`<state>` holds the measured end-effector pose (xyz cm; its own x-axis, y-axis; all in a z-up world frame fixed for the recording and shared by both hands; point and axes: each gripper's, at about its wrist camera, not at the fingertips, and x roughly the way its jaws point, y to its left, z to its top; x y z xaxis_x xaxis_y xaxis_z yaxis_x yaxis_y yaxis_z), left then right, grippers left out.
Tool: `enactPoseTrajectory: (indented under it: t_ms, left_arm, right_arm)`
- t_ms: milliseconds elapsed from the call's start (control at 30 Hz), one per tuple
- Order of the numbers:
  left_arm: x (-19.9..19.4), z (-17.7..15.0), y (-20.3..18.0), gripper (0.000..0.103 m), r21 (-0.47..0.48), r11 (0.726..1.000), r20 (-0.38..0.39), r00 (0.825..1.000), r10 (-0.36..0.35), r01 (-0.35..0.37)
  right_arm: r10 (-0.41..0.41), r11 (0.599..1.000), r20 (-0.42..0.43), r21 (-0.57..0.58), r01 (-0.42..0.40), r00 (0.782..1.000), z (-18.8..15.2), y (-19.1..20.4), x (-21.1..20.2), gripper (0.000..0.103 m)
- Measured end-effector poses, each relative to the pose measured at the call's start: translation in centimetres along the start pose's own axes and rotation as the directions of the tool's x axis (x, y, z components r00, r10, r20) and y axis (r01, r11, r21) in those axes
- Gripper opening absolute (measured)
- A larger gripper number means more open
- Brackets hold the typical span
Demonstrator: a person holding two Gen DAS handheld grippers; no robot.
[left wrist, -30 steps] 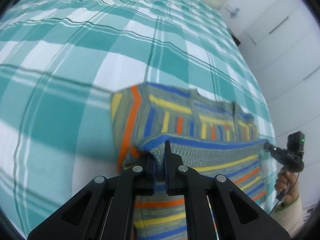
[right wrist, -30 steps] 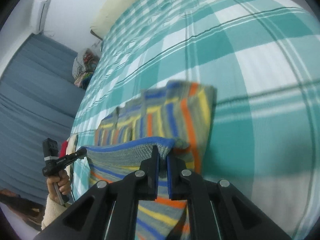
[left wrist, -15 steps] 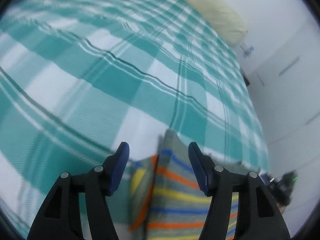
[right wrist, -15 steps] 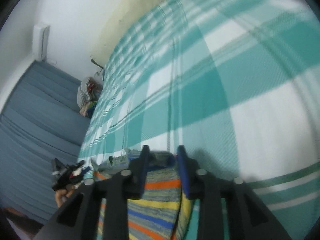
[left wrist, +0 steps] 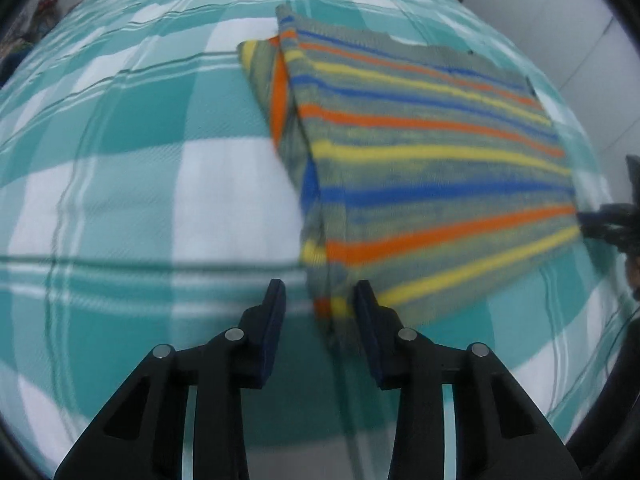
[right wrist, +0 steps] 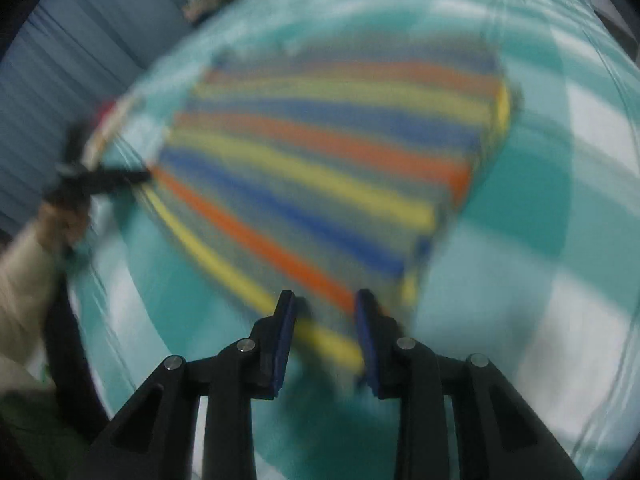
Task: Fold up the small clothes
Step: 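Open both grippers and smooth the folded sweater flat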
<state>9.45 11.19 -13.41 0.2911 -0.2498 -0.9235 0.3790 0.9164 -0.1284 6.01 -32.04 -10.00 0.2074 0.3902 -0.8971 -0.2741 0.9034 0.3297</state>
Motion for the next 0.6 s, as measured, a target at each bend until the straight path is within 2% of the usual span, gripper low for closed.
enactPoseTrajectory:
  t_ms: [100, 200, 267, 333, 400, 467, 500, 533, 600]
  left_arm:
    - [-2.8, -0.5, -0.2, 0.033, -0.031, 0.999, 0.047, 0.999, 0.023, -0.022]
    - [-5.7, -0.9, -1.0, 0.042, -0.059, 0.998, 0.179, 0.984, -0.004, 0.015]
    - [-5.7, -0.5, -1.9, 0.042, -0.074, 0.995, 0.214, 0.976, -0.044, 0.061]
    - [-4.1, -0.1, -3.4, 0.042, -0.054, 0.997, 0.216, 0.976, -0.035, 0.048]
    - [-1.5, -0.4, -4.9, 0.043, -0.021, 1.000, 0.182, 0.983, 0.020, -0.017]
    - [1.2, -0.7, -5.6, 0.043, -0.008, 0.997, 0.113, 0.990, 0.082, -0.082]
    - [0.9, -1.1, -5.9, 0.043, 0.005, 0.994, 0.141, 0.984, 0.106, -0.107]
    - [0.5, -1.2, -6.1, 0.043, 0.013, 0.992, 0.140, 0.982, 0.124, -0.127]
    - [-1.2, -1.3, -6.8, 0.043, 0.003, 0.990, 0.152, 0.978, 0.141, -0.143]
  right_arm:
    - [-0.066, 0.997, 0.026, 0.034, 0.065, 0.997, -0.4, 0.1, -2.3, 0.027]
    - [-0.050, 0.999, 0.132, 0.010, 0.049, 0.990, -0.4, 1.9, -4.3, 0.027]
    - [-0.015, 1.000, 0.196, 0.003, 0.015, 0.980, -0.1, 3.0, -4.8, 0.027]
    - [0.012, 1.000, 0.246, -0.003, -0.012, 0.969, 0.5, 4.0, -3.9, 0.027]
    - [-0.003, 1.000, 0.263, 0.002, 0.003, 0.965, 0.7, 4.0, -2.1, 0.027]
    - [-0.040, 0.998, 0.200, 0.047, 0.031, 0.979, 0.0, 3.0, 0.6, 0.027]
    - [-0.036, 0.997, 0.175, 0.069, 0.024, 0.984, -0.8, 2.5, 1.3, 0.025]
    - [-0.021, 0.996, 0.185, 0.086, 0.005, 0.982, -1.4, 2.2, 1.1, 0.025]
    - [-0.027, 0.993, 0.184, 0.116, 0.006, 0.983, -2.2, 1.7, -0.5, 0.024]
